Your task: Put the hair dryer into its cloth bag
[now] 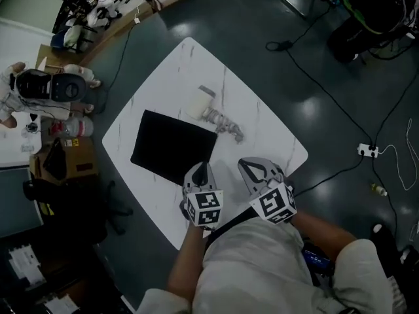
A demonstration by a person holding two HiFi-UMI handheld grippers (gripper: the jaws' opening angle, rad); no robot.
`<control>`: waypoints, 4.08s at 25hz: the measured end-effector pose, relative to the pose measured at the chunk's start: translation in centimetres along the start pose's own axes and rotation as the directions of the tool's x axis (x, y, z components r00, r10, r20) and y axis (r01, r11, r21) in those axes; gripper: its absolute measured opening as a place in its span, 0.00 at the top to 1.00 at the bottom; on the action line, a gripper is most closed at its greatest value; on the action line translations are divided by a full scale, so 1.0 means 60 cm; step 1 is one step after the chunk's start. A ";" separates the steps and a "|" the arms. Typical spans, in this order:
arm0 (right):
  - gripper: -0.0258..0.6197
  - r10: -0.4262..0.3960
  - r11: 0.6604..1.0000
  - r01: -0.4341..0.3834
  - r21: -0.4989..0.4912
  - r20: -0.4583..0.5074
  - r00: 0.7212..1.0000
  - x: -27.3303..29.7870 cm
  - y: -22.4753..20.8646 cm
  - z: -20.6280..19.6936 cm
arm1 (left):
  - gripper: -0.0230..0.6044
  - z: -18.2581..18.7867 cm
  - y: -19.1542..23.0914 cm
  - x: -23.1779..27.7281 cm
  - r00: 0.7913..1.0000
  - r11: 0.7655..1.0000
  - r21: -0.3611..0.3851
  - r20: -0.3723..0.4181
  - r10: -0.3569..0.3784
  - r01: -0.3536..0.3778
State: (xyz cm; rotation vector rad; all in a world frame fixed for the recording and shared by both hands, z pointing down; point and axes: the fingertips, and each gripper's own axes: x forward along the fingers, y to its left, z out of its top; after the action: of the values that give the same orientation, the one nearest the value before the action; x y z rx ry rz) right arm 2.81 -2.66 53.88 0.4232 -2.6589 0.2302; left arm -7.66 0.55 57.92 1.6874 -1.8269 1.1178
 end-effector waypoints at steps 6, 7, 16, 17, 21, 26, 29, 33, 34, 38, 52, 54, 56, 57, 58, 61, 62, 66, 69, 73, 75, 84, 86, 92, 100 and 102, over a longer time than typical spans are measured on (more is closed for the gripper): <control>0.94 -0.015 0.999 0.015 0.036 -0.019 1.000 -0.010 -0.017 -0.027 | 0.95 -0.013 -0.015 0.049 0.994 0.998 0.062 -0.107 -0.010 0.017; 0.94 -0.022 0.999 0.023 0.045 -0.019 1.000 -0.012 -0.021 -0.029 | 0.95 -0.015 -0.015 0.056 0.993 0.998 0.068 -0.121 -0.008 0.016; 0.94 -0.086 0.989 0.089 0.114 -0.031 0.996 -0.025 -0.053 -0.049 | 0.86 -0.030 -0.020 0.113 0.974 0.989 0.132 -0.225 -0.035 0.066; 0.94 -0.093 0.988 0.097 0.119 -0.034 0.995 -0.028 -0.055 -0.051 | 0.80 -0.030 -0.019 0.118 0.972 0.989 0.129 -0.233 -0.041 0.073; 0.94 -0.116 0.983 0.122 0.135 -0.052 0.992 -0.037 -0.067 -0.067 | 0.75 -0.029 -0.018 0.136 0.968 0.988 0.126 -0.245 -0.055 0.088; 0.94 -0.132 0.980 0.140 0.141 -0.067 0.989 -0.043 -0.074 -0.080 | 0.75 -0.042 -0.021 0.153 0.957 0.987 0.119 -0.280 -0.074 0.111; 0.94 -0.138 0.979 0.147 0.140 -0.070 0.988 -0.041 -0.077 -0.083 | 0.77 -0.053 -0.017 0.162 0.950 0.987 0.110 -0.304 -0.077 0.115; 0.94 -0.140 0.979 0.149 0.137 -0.074 0.987 -0.040 -0.076 -0.084 | 0.89 -0.055 -0.008 0.161 0.955 0.991 0.068 -0.281 -0.096 0.119; 0.94 -0.139 0.980 0.148 0.136 -0.075 0.987 -0.040 -0.076 -0.084 | 0.91 -0.053 -0.006 0.157 0.957 0.990 0.056 -0.270 -0.109 0.129; 0.94 -0.131 0.981 0.141 0.131 -0.078 0.988 -0.037 -0.075 -0.086 | 0.92 -0.042 -0.003 0.140 0.956 0.981 -0.049 -0.219 -0.194 0.188; 0.93 -0.110 0.987 0.120 0.109 -0.093 0.990 -0.028 -0.058 -0.091 | 0.92 -0.046 -0.002 0.140 0.936 0.922 -0.221 -0.083 -0.341 0.316; 0.94 -0.111 0.987 0.121 0.106 -0.098 0.989 -0.026 -0.057 -0.095 | 0.92 -0.046 -0.001 0.139 0.936 0.923 -0.213 -0.077 -0.343 0.321; 0.94 -0.110 0.987 0.120 0.104 -0.101 0.989 -0.025 -0.056 -0.097 | 0.92 -0.044 -0.002 0.136 0.936 0.923 -0.208 -0.070 -0.346 0.325; 0.94 -0.108 0.988 0.119 0.103 -0.102 0.989 -0.024 -0.055 -0.097 | 0.92 -0.043 -0.002 0.135 0.935 0.922 -0.207 -0.066 -0.348 0.328; 0.94 -0.105 0.988 0.116 0.102 -0.103 0.989 -0.023 -0.053 -0.096 | 0.92 -0.042 -0.002 0.133 0.934 0.920 -0.209 -0.061 -0.351 0.332; 0.94 -0.094 0.990 0.105 0.097 -0.107 0.990 -0.018 -0.048 -0.095 | 0.92 -0.041 -0.004 0.132 0.925 0.901 -0.244 -0.041 -0.378 0.357; 0.94 -0.091 0.990 0.101 0.095 -0.108 0.990 -0.016 -0.046 -0.095 | 0.92 -0.043 -0.005 0.132 0.920 0.894 -0.256 -0.039 -0.389 0.367; 0.94 -0.078 0.992 0.087 0.088 -0.109 0.991 -0.007 -0.040 -0.092 | 0.92 -0.051 -0.006 0.135 0.917 0.891 -0.261 -0.047 -0.397 0.372; 0.94 -0.070 0.993 0.080 0.084 -0.109 0.992 -0.003 -0.038 -0.090 | 0.92 -0.044 0.003 0.132 0.921 0.889 -0.273 -0.020 -0.388 0.368; 0.94 -0.064 0.994 0.074 0.086 -0.110 0.992 -0.001 -0.037 -0.090 | 0.92 -0.017 -0.004 0.108 0.867 0.792 -0.367 0.093 -0.490 0.488; 0.94 -0.059 0.994 0.069 0.089 -0.111 0.992 0.002 -0.035 -0.091 | 0.92 -0.013 -0.001 0.102 0.847 0.749 -0.410 0.131 -0.516 0.520; 0.93 0.017 0.995 -0.005 0.100 -0.113 0.993 0.022 -0.009 -0.095 | 0.92 -0.014 0.003 0.100 0.829 0.712 -0.440 0.170 -0.532 0.547; 0.93 0.030 0.995 -0.018 0.100 -0.115 0.993 0.031 -0.006 -0.095 | 0.92 -0.022 0.004 0.106 0.842 0.734 -0.427 0.145 -0.520 0.528; 0.93 0.030 0.998 -0.024 0.063 -0.105 0.994 0.049 -0.011 -0.076 | 0.93 -0.021 0.035 0.096 0.925 0.897 -0.243 0.014 -0.379 0.370; 0.86 -0.004 1.000 0.004 0.005 -0.080 0.997 0.074 -0.059 0.001 | 0.94 0.036 0.118 0.070 0.947 0.891 -0.332 0.033 -0.318 0.311; 0.81 0.044 0.999 -0.041 0.029 -0.093 0.995 0.096 -0.041 0.012 | 0.94 0.044 0.135 0.069 0.951 0.896 -0.330 0.021 -0.308 0.298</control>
State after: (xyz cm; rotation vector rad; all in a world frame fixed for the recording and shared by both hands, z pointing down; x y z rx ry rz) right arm -1.58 -6.63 56.02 0.3556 -2.5774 0.2925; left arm -15.59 -4.54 57.26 1.6657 -1.5557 0.6625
